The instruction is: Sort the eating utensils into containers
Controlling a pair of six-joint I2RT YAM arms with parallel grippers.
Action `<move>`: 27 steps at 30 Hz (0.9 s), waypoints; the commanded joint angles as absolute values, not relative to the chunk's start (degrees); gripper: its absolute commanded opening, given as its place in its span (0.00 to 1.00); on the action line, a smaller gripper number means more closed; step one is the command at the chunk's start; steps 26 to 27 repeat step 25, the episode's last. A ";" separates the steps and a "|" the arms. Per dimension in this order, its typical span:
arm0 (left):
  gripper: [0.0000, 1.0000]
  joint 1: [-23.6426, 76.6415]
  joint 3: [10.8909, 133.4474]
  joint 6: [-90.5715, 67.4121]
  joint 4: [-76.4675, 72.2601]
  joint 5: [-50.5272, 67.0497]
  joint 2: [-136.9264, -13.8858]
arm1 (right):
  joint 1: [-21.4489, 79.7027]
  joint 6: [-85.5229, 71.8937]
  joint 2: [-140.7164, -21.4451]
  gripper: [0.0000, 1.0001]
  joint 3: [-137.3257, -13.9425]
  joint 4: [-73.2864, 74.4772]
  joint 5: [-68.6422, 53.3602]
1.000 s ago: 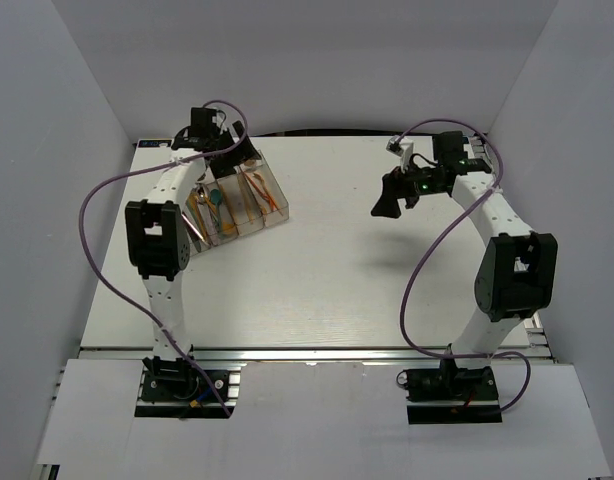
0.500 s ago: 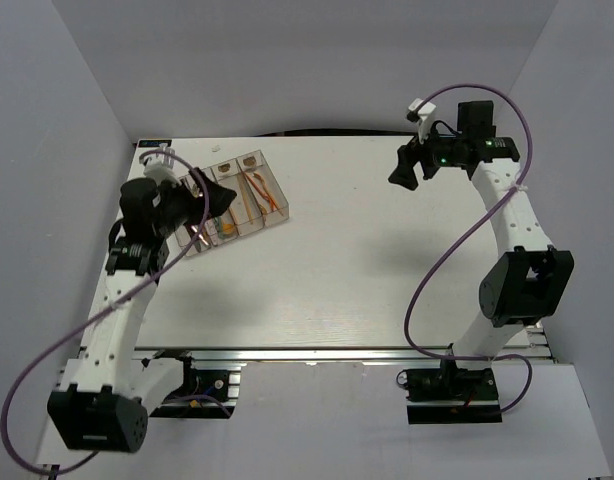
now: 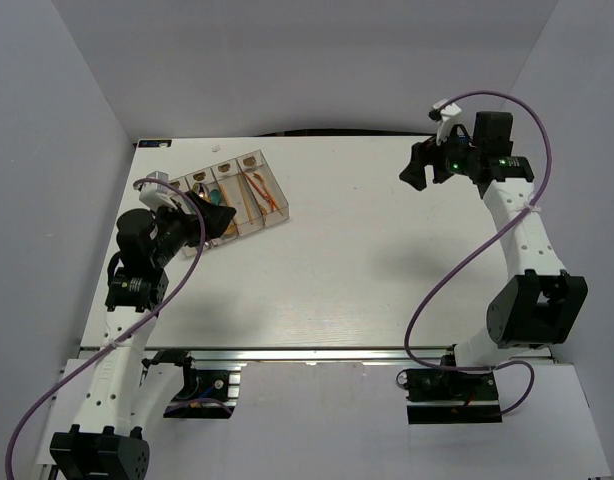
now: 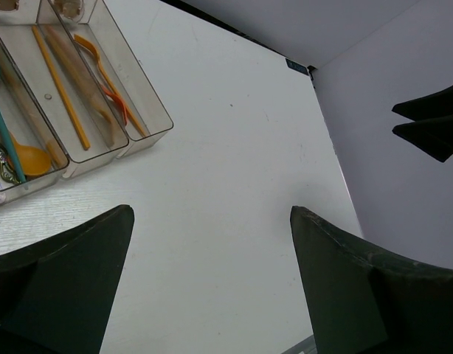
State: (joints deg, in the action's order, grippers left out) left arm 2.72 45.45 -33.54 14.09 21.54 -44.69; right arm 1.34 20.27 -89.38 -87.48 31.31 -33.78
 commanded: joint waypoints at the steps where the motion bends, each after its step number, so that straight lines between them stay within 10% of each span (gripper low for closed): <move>1: 0.98 2.64 45.35 -34.01 12.04 22.85 -44.65 | 1.32 16.62 -85.43 0.89 -86.40 25.06 -30.42; 27: 0.98 2.64 43.59 -34.19 10.46 23.91 -44.56 | 1.32 13.97 -80.69 0.89 -79.37 22.06 -25.22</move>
